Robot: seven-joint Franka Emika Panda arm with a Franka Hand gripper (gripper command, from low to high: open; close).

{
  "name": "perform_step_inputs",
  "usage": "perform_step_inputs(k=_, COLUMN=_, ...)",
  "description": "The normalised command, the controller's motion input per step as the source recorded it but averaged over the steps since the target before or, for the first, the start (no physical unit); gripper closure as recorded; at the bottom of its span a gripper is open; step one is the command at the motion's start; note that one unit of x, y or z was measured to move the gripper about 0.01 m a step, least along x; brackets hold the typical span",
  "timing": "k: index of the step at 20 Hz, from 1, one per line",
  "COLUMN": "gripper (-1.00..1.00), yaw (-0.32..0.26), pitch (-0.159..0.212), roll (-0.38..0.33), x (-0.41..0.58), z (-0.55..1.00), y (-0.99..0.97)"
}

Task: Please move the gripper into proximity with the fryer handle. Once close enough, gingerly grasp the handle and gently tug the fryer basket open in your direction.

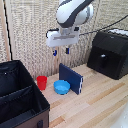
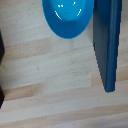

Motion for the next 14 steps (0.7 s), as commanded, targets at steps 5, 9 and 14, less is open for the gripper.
perform_step_inputs(k=5, gripper=-1.00, yaw=-0.300, pitch=-0.052, roll=-0.007, x=0.057, z=0.06, y=-0.03)
perform_step_inputs(k=9, gripper=-1.00, yaw=-0.375, pitch=-0.037, roll=-0.026, x=0.111, z=-0.01, y=-0.08)
perform_step_inputs(k=14, gripper=-1.00, yaw=-0.375, pitch=-0.029, roll=-0.044, x=0.119, z=-0.01, y=-0.08)
